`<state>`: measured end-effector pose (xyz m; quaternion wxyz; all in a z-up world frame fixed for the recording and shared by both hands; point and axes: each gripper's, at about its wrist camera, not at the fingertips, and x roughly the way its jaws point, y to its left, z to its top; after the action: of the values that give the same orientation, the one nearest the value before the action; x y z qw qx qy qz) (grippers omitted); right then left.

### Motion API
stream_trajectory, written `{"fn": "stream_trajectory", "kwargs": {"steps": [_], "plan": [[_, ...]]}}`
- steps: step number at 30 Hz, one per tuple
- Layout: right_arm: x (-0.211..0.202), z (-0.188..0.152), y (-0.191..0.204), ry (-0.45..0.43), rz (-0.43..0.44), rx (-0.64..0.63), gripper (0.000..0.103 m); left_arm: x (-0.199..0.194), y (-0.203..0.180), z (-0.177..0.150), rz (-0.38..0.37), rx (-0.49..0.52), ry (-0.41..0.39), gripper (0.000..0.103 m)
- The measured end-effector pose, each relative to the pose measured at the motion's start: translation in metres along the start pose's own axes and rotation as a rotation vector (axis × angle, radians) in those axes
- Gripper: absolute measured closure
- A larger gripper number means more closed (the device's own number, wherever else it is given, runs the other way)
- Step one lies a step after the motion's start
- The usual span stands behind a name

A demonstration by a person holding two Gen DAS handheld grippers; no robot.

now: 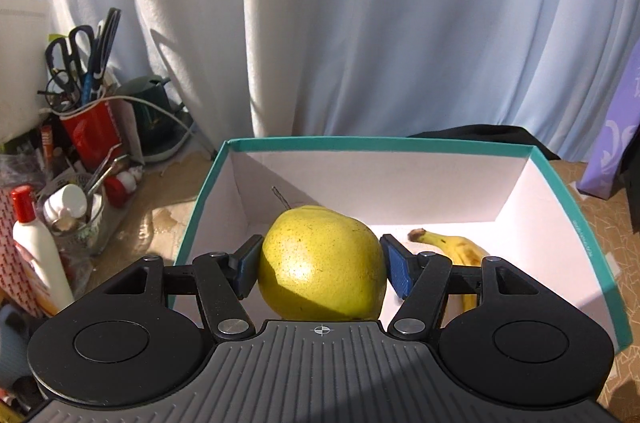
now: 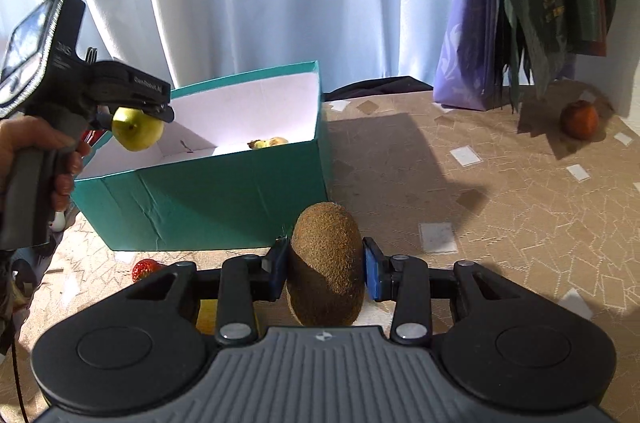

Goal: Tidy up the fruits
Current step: 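Carry the pear into the box with the left gripper while the right gripper lifts the kiwi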

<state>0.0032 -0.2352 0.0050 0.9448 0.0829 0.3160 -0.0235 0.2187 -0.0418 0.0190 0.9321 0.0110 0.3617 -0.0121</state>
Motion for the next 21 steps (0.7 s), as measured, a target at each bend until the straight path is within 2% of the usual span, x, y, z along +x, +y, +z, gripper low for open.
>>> {"fn": "stream_trajectory", "kwargs": {"steps": [7,10,16,21], "plan": [[-0.003,0.001,-0.007,-0.011,-0.024,0.006,0.066,0.036,-0.003,-0.004,0.039,-0.002,0.06,0.036],[-0.003,0.003,-0.008,-0.021,-0.031,0.003,0.066,0.037,-0.001,-0.002,0.033,-0.007,0.065,0.035],[-0.004,0.01,-0.007,-0.054,-0.025,-0.009,0.066,0.044,0.001,-0.006,0.055,-0.009,0.131,0.035],[-0.003,0.016,-0.007,-0.073,-0.02,-0.015,0.066,0.043,0.0,-0.007,0.056,-0.007,0.127,0.035]]}}
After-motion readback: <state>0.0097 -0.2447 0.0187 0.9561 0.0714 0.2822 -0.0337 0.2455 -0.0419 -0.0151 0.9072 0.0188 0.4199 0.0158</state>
